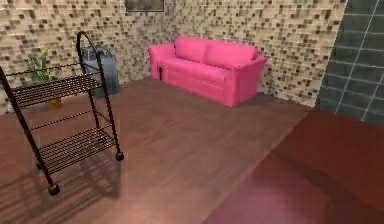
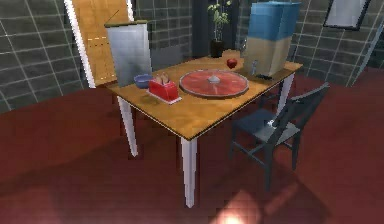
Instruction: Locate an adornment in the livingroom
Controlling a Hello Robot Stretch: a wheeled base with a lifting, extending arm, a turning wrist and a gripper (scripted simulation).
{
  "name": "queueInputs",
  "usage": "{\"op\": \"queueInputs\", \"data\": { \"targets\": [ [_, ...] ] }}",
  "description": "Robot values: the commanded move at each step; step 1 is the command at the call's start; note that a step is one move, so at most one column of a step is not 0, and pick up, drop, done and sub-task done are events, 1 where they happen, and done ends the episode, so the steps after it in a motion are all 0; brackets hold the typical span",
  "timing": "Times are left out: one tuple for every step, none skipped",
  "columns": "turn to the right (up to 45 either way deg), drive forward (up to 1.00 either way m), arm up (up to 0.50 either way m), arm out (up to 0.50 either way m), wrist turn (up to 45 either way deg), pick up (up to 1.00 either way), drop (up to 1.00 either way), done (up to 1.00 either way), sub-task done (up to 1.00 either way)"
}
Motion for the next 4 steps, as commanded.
{"op": "queueInputs", "data": {
  "targets": [
    [-6.0, 0.00, 0.00, 0.00, 0.0, 0.00, 0.00, 0.00, 0.00],
    [0.0, 1.00, 0.00, 0.00, 0.0, 0.00, 0.00, 0.00, 0.00],
    [0.0, 0.95, 0.00, 0.00, 0.0, 0.00, 0.00, 0.00, 0.00],
    [-33.0, 0.00, 0.00, 0.00, 0.0, 0.00, 0.00, 0.00, 0.00]
  ]
}}
